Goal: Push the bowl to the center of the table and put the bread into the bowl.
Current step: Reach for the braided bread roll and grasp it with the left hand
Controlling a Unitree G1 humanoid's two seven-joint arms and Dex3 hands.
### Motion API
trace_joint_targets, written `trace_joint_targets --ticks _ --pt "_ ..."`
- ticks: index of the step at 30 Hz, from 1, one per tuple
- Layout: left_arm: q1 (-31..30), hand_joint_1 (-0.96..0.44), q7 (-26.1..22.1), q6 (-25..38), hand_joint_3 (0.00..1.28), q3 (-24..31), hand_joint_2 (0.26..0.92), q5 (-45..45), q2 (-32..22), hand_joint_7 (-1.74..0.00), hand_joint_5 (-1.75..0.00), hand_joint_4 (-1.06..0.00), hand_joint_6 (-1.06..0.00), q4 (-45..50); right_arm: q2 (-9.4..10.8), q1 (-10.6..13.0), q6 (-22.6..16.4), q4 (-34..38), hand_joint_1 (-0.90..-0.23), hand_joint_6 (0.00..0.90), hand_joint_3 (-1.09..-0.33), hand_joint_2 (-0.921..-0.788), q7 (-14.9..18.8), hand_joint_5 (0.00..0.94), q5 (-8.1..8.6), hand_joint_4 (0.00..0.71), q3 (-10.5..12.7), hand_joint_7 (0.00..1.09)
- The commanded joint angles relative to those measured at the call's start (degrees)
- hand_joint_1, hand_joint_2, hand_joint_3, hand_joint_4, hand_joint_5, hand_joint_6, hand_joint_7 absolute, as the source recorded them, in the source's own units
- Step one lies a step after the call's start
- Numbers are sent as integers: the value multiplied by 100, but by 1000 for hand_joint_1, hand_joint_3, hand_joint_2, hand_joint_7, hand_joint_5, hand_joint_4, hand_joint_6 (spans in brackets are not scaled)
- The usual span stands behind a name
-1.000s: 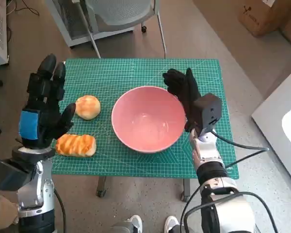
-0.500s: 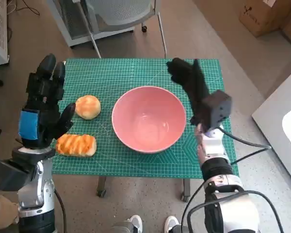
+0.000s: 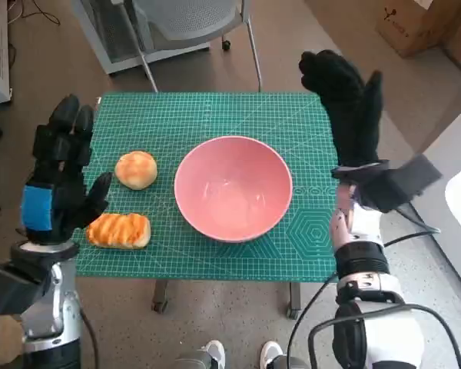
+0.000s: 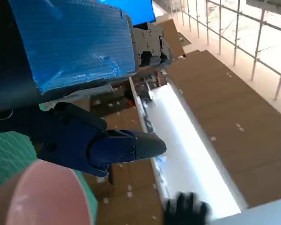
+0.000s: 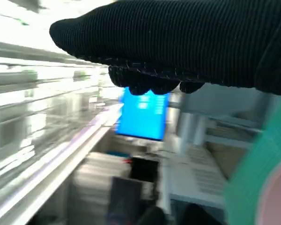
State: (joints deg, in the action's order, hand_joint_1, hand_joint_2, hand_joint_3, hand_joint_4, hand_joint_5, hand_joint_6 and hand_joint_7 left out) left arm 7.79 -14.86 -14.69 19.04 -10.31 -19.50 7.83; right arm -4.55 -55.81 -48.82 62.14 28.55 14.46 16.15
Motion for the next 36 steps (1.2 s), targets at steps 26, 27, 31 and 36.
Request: trace_joint_targets --ticks 26,27,31,36 --pt "-1137 -132 -1908 4633 3 -871 675 3413 -2563 -77 -1 -162 -277 3503 -211 76 98 -77 -645 345 -582 -921 286 6 118 281 -100 98" --pt "-1098 -111 -1966 4708 3 -934 673 3444 -2599 -66 -1 -158 -279 3482 -209 74 103 -78 -648 346 -582 -921 294 6 116 281 -105 98" --pt "-932 -60 -2097 4944 4 -1186 675 3572 -2702 -38 0 -144 -277 3380 -201 55 143 -83 -653 351 -580 -921 339 5 127 282 -109 96" --pt "-558 -31 -2134 5230 6 -1733 685 3845 -2704 -13 0 -124 -279 2978 -189 22 187 -49 -651 355 -580 -921 455 3 202 281 -74 89"
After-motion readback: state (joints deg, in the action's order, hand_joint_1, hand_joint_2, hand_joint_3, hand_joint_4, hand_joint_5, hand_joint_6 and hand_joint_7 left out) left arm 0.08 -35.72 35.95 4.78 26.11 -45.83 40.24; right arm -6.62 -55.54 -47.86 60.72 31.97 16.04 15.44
